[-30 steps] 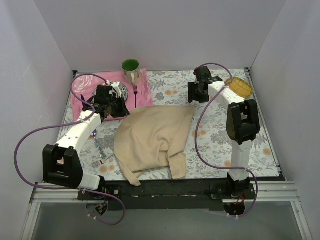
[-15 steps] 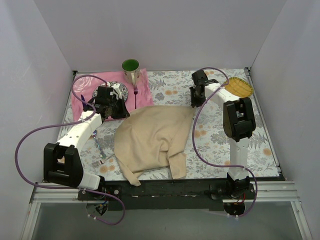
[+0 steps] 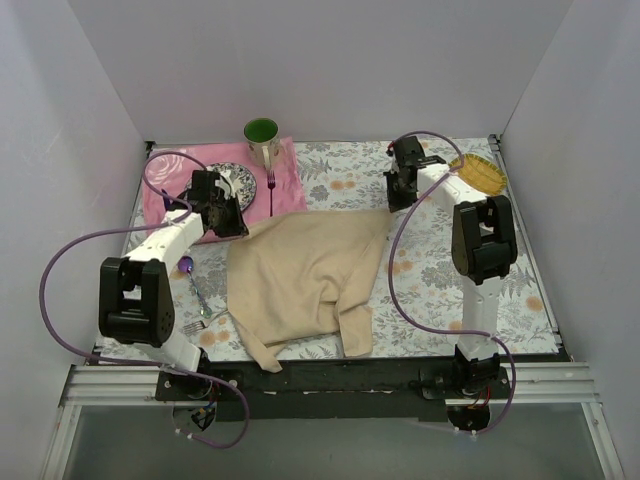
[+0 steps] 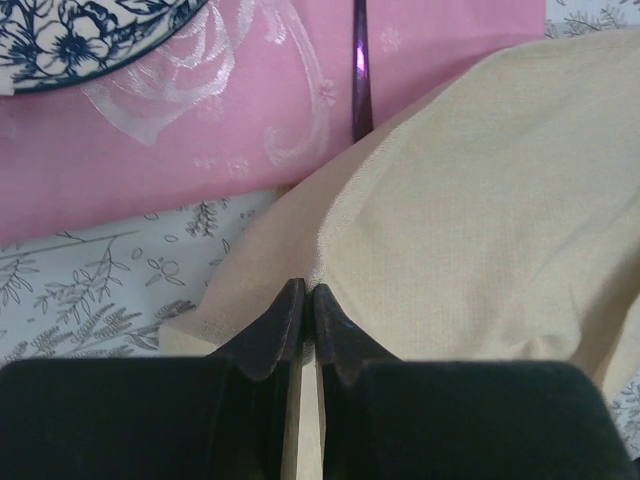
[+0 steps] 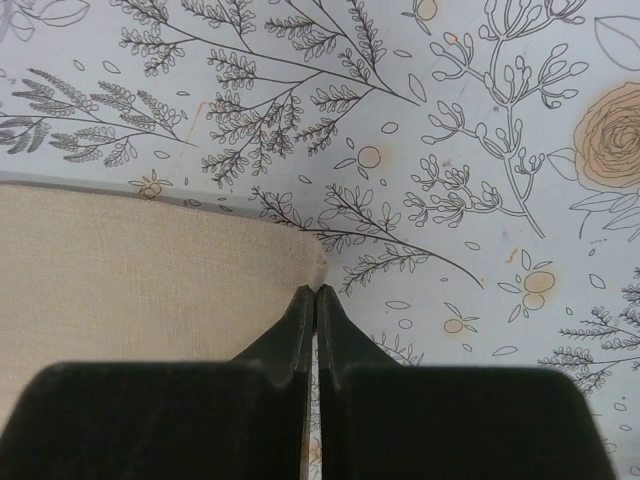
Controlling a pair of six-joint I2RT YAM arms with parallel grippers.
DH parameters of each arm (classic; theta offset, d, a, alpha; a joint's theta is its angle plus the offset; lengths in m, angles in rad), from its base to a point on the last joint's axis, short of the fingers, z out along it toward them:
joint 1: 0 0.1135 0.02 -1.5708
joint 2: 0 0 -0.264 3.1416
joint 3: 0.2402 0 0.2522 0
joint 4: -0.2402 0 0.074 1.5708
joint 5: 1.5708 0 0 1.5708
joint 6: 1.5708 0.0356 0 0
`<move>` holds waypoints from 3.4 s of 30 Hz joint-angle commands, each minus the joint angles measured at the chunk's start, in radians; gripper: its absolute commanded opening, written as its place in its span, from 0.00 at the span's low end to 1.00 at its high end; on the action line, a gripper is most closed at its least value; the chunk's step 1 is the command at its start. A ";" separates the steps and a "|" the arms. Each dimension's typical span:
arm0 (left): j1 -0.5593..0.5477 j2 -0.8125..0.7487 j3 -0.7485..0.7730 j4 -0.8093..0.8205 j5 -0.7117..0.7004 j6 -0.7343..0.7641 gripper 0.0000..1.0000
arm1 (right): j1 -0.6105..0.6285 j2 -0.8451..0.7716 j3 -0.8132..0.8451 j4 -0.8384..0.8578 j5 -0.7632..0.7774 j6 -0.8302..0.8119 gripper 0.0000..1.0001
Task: Fold the napkin into a case and place the utensils inside
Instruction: Flatten out the crumpled napkin at the center of the board.
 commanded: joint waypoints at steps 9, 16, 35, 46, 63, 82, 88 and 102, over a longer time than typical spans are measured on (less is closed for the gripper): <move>0.093 0.138 0.105 0.072 0.154 0.156 0.38 | -0.016 -0.113 0.013 -0.011 -0.179 -0.070 0.01; 0.110 0.220 0.167 0.082 0.157 0.191 0.44 | -0.018 -0.116 0.019 -0.012 -0.182 -0.073 0.01; 0.166 0.231 0.184 0.087 0.098 0.236 0.27 | -0.041 -0.131 0.027 -0.014 -0.208 -0.108 0.01; 0.167 0.284 0.200 0.084 0.139 0.233 0.30 | -0.044 -0.130 0.021 -0.005 -0.240 -0.108 0.01; 0.189 0.327 0.225 0.070 0.142 0.201 0.41 | -0.055 -0.127 0.019 -0.002 -0.260 -0.112 0.01; 0.222 0.365 0.207 0.070 0.265 0.156 0.48 | -0.056 -0.124 0.022 0.004 -0.268 -0.114 0.01; 0.222 0.378 0.191 0.069 0.236 0.113 0.47 | -0.058 -0.124 0.017 0.006 -0.269 -0.112 0.01; 0.229 0.323 0.125 0.171 0.411 0.046 0.34 | -0.064 -0.130 0.008 0.009 -0.277 -0.114 0.01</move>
